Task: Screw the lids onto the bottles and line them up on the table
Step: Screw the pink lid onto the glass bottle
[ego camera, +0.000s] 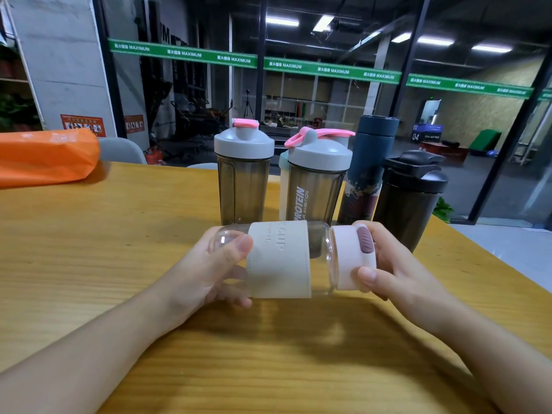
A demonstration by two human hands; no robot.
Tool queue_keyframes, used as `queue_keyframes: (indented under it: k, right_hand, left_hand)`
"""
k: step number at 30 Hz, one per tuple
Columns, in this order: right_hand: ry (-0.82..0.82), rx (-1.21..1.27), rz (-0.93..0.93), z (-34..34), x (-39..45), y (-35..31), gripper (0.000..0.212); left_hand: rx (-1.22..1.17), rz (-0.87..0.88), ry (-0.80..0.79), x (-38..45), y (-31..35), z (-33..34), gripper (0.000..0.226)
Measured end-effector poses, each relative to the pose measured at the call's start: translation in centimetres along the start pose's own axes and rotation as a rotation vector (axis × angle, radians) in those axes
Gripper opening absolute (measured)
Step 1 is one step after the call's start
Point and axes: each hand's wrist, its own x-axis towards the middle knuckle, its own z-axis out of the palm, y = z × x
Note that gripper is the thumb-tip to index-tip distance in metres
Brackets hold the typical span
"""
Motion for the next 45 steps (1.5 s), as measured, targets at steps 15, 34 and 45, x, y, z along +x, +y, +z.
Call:
queue_keyframes:
  k: [15,34,45]
  right_hand:
    - [0.238,0.084,-0.103,0.2,0.4,0.1,0.065]
    - [0.358,0.255,-0.086,1.0,1.2,-0.8,0.089]
    - [0.281,0.287,-0.164,0.5,0.9,-1.3,0.076]
  left_hand:
    - [0.24,0.132,-0.017,0.4,-0.5,0.4,0.107]
    - [0.796,0.125,0.024,0.7,-1.3,3.1,0.065]
    - [1.017,0.152,-0.109,3.7,-3.0,6.5,0.105]
